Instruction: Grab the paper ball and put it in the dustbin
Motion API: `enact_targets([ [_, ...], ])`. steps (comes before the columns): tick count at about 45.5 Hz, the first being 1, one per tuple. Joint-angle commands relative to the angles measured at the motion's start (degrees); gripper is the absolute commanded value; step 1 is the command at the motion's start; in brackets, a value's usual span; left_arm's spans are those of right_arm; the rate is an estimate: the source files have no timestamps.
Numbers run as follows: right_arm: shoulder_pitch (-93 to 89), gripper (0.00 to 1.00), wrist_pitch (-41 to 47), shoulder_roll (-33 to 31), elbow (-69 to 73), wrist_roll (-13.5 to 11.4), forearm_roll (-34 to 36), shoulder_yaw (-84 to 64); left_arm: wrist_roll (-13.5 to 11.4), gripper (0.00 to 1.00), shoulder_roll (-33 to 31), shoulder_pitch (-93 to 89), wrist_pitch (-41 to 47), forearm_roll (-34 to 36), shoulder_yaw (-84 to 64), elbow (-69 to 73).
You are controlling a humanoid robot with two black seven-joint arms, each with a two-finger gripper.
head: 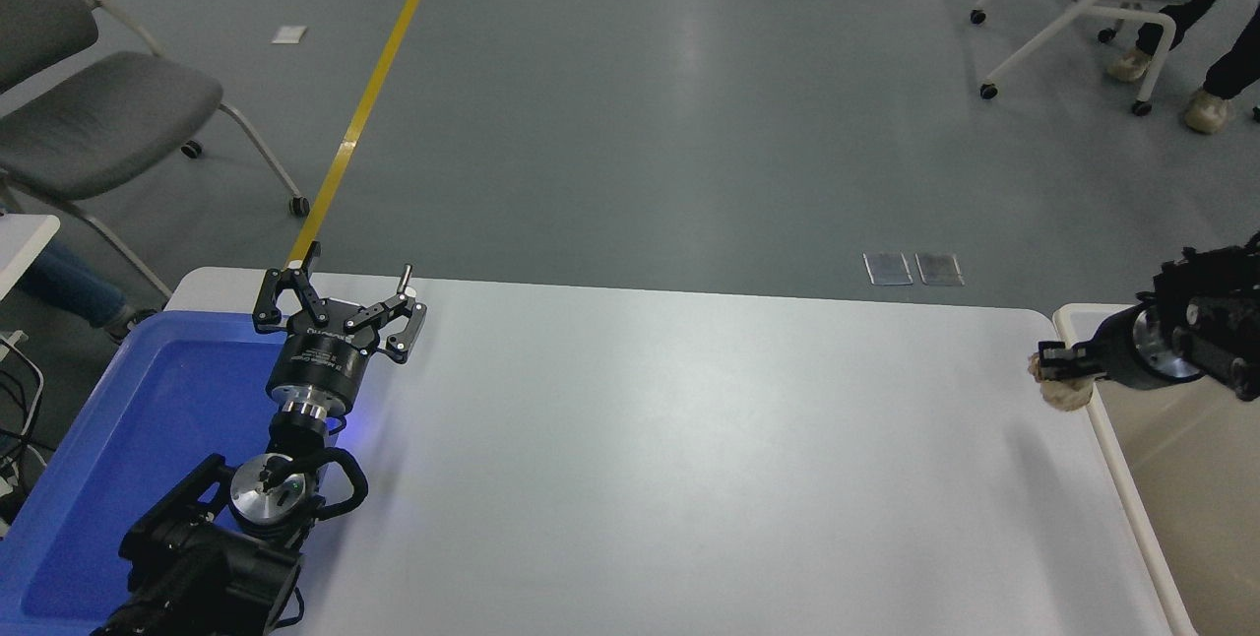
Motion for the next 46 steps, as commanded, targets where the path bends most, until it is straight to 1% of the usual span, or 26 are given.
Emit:
enact_targets([
  [1, 16.8, 0.0, 9.6, -6.8, 7.4, -0.2, -6.4, -0.6, 0.0, 0.99, 0.0, 0.0, 0.0, 0.0, 0.0, 0.0],
  [8, 27.0, 0.0, 13.1, -8.0, 12.0, -0.3, -8.0, -6.2, 0.0, 0.99, 0.0, 0.0, -0.1, 0.0, 0.0, 0.0],
  [18, 37.5, 0.0, 13.1, -8.8, 19.2, -0.5, -8.0, -14.0, 0.0, 0.99, 0.0, 0.0, -0.1, 0.0, 0.0, 0.0],
  [24, 42.1, 0.0, 13.1, -9.7, 22.0, -1.3, -8.0, -15.8, 0.0, 0.99, 0.0, 0.0, -0.1, 0.0, 0.0, 0.0],
  [30, 42.7, 0.0, 13.1, -13.2, 21.8, -2.5, -7.1, -14.6, 0.0, 0.99, 0.0, 0.0, 0.0, 0.0, 0.0, 0.0],
  [34, 41.6, 0.0, 13.1, -16.8, 20.9, -3.2, -7.0, -12.3, 0.0, 0.99, 0.0, 0.0, -0.1, 0.0, 0.0, 0.0],
  [36, 40.4, 0.0, 10.8, -19.2, 20.3, -4.0, -6.6, -11.0, 0.0, 0.99, 0.0, 0.0, -0.1, 0.0, 0.0, 0.0],
  [41, 34.3, 0.0, 0.9, -24.0, 18.0, -6.6, -3.8, -7.7, 0.0, 0.99, 0.0, 0.0, -0.1, 0.0, 0.0, 0.0],
  [46, 25.6, 0.0, -10.0, -27.5, 14.3, -7.3, 3.4, -3.4, 0.0, 0.99, 0.0, 0.0, -0.1, 0.0, 0.0, 0.0],
])
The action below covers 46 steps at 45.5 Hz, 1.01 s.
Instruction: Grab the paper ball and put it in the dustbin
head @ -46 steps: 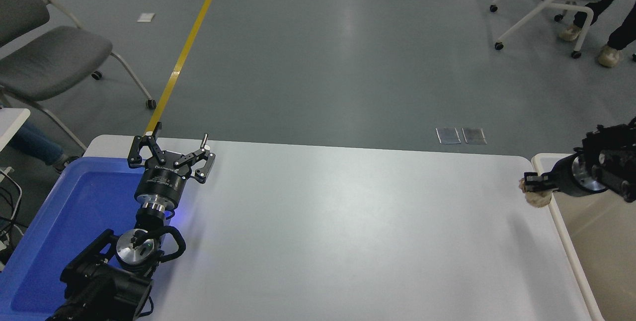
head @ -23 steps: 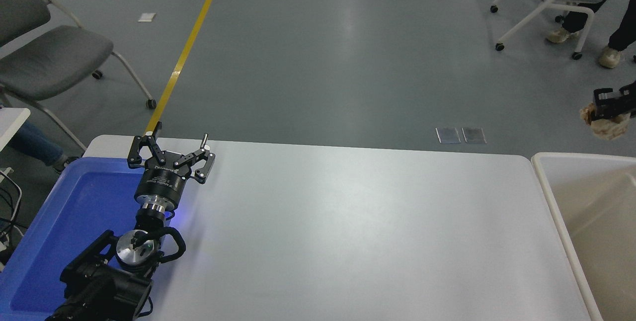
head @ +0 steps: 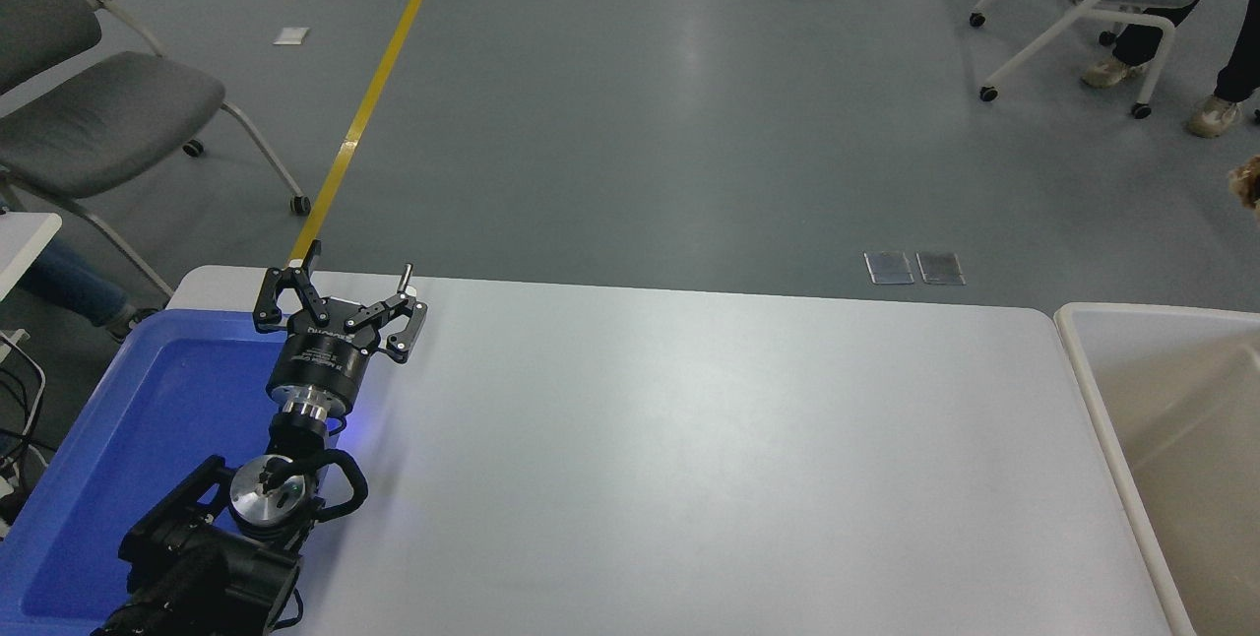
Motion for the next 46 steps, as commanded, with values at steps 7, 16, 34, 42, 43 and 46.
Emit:
enact_targets([
  [7, -27.1, 0.0, -32.1, -6.1, -12.0, -3.4, 25.8, 12.4, 0.0, 0.99, 0.0, 0.0, 0.1, 0.0, 0.0, 0.0],
  [16, -43.3, 0.0, -40.5, -2.0, -20.3, -3.8, 44.2, 20.9, 0.0, 0.99, 0.0, 0.0, 0.0, 0.0, 0.0, 0.0],
  [34, -77.8, 0.0, -48.5, 23.7, -53.6, -8.1, 52.4, 57.7, 0.0, 0.99, 0.0, 0.0, 0.0, 0.0, 0.0, 0.0],
  [42, -82.3, 0.0, -49.1, 30.9, -56.4, -9.0, 53.3, 66.2, 0.0, 0.99, 0.0, 0.0, 0.0, -0.1, 0.0, 0.0],
  [43, -82.7, 0.0, -49.1, 31.3, -56.3, -9.0, 53.3, 67.8, 0.0, 0.99, 0.0, 0.0, 0.0, -0.1, 0.0, 0.0],
  [46, -83.5, 0.0, -49.1, 33.3, -56.3, -9.2, 53.2, 71.8, 0.0, 0.99, 0.0, 0.0, 0.0, -0.1, 0.0, 0.0],
])
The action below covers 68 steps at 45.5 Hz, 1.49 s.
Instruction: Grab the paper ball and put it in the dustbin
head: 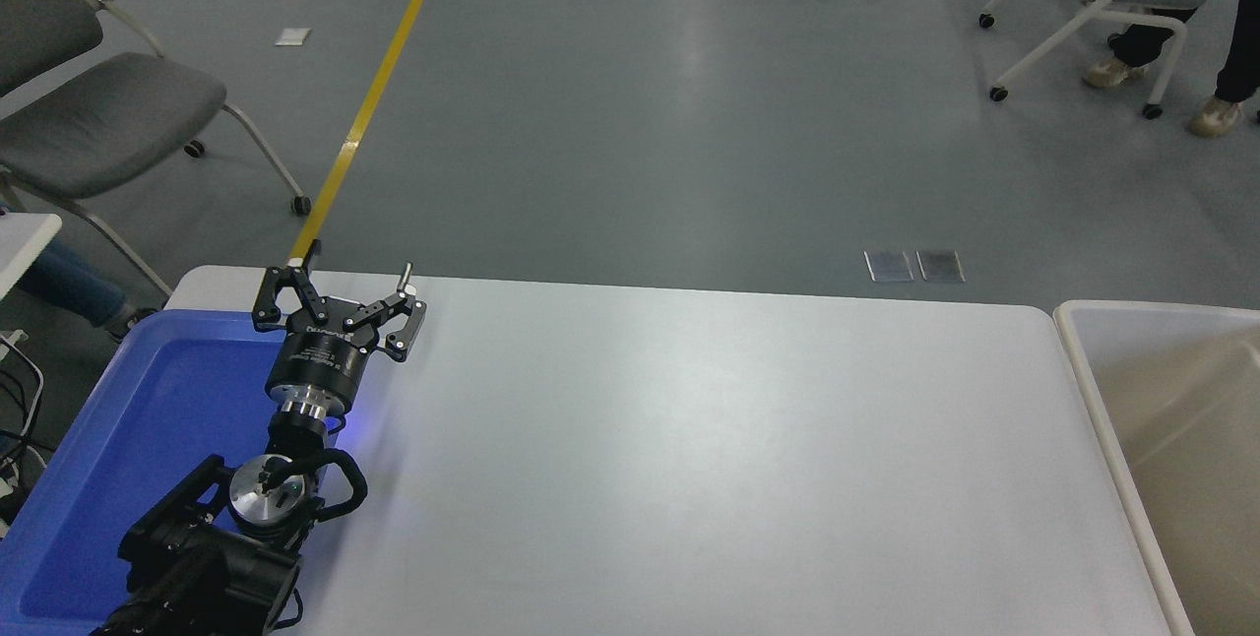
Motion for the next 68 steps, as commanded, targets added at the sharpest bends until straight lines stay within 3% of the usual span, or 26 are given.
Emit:
enact_targets([
  [1, -8.8, 0.0, -1.5, 10.4, -6.8, -1.7, 1.8, 16.6, 0.0, 0.99, 0.0, 0.0, 0.0, 0.0, 0.0, 0.0],
  [51, -9.8, 0.0, -0.5, 12.1, -6.4, -2.1, 1.9, 18.7, 0.0, 0.99, 0.0, 0.0, 0.1, 0.0, 0.0, 0.0],
  [52, -10.0, 0.07, -0.5, 12.1, -6.4, -2.1, 2.0, 18.7, 0.0, 0.99, 0.0, 0.0, 0.1, 0.0, 0.0, 0.0],
  [53, -10.1, 0.29, -0.5, 12.1, -6.4, -2.1, 2.0, 18.8, 0.0, 0.99, 0.0, 0.0, 0.1, 0.0, 0.0, 0.0],
  [54, -10.2, 0.59, -0.5, 12.1, -6.4, -2.1, 2.0, 19.1, 0.0, 0.99, 0.0, 0.0, 0.1, 0.0, 0.0, 0.0],
  [55, -10.3, 1.0, -0.4, 12.1, -6.4, -2.1, 2.0, 19.5, 0.0, 0.99, 0.0, 0.0, 0.1, 0.0, 0.0, 0.0],
  [68, -10.3, 1.0, -0.2, 12.1, -6.4, -2.1, 2.0, 21.7, 0.0, 0.99, 0.0, 0.0, 0.0, 0.0, 0.0, 0.0],
])
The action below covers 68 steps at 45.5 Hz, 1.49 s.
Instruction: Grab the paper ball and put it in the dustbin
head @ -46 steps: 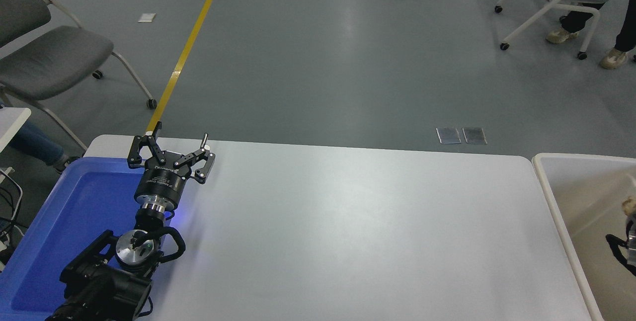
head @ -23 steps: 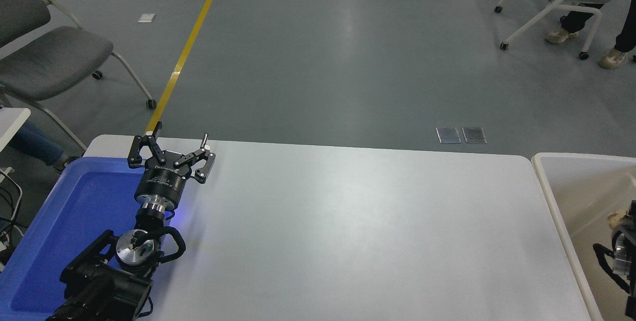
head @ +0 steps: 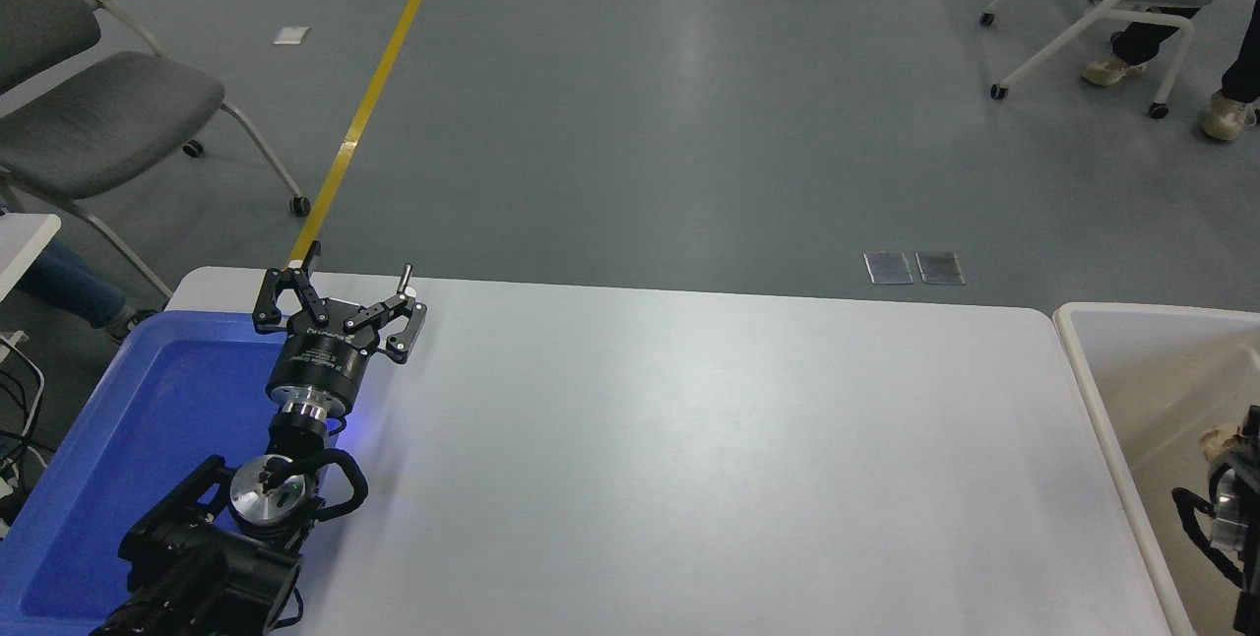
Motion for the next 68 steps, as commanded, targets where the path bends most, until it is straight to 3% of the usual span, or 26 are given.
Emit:
enact_targets([
  [1, -0.1, 1.0, 0.2, 0.0, 0.0, 0.0, 0.0, 1.1, 0.0, 0.99, 0.0, 0.0, 0.0, 0.0, 0.0, 0.0],
  [35, 13.2, 1.0, 0.0, -0.4, 1.5, 0.3, -0.8, 0.0, 0.0, 0.99, 0.0, 0.0, -0.1, 0.0, 0.0, 0.0],
  [53, 19.6, 1.0, 0.2, -6.1, 25.5, 0.7, -0.8, 2.1, 0.0, 0.99, 0.0, 0.0, 0.0, 0.0, 0.0, 0.0],
  [68, 14.2, 1.0, 5.5, -5.1, 44.7, 0.7, -0.8, 22.5, 0.0, 0.99, 0.0, 0.0, 0.0, 0.0, 0.0, 0.0],
])
